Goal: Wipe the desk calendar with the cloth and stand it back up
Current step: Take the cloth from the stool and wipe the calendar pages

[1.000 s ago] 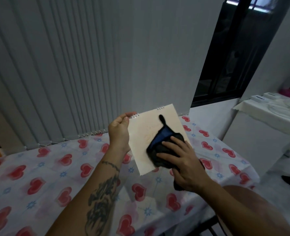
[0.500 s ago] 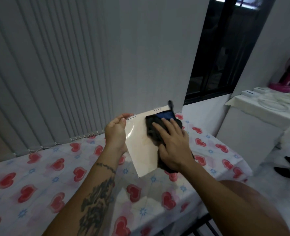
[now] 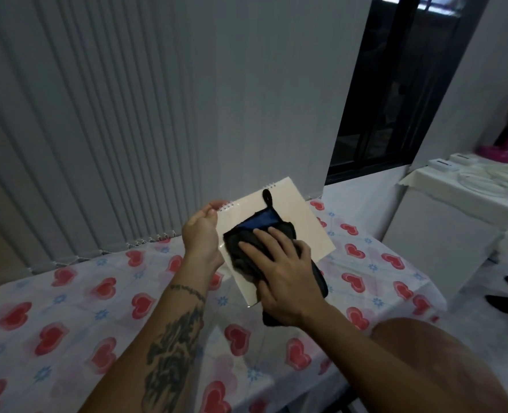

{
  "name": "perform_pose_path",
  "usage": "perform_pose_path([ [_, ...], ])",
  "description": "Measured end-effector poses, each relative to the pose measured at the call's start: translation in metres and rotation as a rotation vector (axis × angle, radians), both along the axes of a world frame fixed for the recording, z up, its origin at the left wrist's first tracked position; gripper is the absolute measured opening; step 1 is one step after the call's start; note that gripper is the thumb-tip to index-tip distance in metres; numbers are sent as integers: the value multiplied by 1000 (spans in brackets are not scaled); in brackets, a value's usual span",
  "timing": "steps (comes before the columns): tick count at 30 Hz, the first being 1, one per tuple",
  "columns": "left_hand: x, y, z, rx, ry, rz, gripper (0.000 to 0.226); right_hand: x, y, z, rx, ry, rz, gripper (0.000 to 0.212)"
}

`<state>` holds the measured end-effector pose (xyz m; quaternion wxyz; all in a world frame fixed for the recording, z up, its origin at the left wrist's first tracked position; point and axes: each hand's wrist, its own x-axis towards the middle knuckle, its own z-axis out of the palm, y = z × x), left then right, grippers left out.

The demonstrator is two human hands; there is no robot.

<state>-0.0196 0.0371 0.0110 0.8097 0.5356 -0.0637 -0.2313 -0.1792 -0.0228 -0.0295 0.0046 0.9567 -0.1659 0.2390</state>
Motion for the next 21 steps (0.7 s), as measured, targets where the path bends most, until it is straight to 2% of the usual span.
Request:
perform_pose_path([
  [6,13,13,-11,79,7,58,28,-4,-22,-2,121,-3,-190,59],
  [14,6,9,-5,75,-62,2,29,-9,-8,-5,-1,21,28,57],
  [21,-10,0,1,65,-88,15,31,15,-23,25,291,-113,-255,56],
])
